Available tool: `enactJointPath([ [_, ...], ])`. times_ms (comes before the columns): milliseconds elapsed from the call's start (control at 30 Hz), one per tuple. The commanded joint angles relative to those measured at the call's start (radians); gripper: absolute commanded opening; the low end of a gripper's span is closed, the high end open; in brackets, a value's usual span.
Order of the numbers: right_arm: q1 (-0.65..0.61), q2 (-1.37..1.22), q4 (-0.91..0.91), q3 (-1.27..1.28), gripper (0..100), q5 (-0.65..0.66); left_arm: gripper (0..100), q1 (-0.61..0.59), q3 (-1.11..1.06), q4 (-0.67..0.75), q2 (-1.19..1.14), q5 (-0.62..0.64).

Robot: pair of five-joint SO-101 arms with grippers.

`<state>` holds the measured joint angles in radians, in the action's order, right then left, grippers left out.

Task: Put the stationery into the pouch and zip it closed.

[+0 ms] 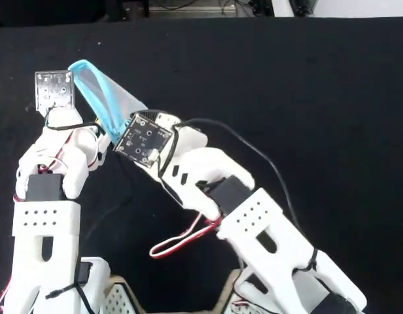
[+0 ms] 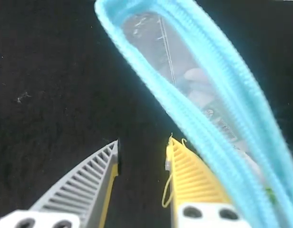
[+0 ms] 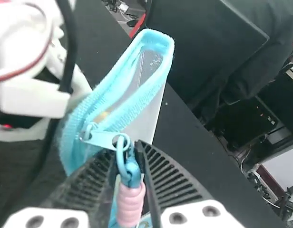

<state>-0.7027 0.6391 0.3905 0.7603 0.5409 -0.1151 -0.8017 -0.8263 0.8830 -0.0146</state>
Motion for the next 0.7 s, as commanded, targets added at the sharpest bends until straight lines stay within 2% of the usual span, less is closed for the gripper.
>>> enactJointPath([
  [0,-0.035,0.001,-0.018,-0.079,1.1,-0.048,17,0.013,0.085,0.012,0.020,0.008],
  [333,-0.021,0.002,0.120,-0.165,1.1,-0.058,17,0.013,0.189,-0.084,0.020,0.008],
  [667,0.049,0.062,0.158,-0.127,1.1,-0.058,17,0.010,0.200,-0.324,0.025,0.000],
])
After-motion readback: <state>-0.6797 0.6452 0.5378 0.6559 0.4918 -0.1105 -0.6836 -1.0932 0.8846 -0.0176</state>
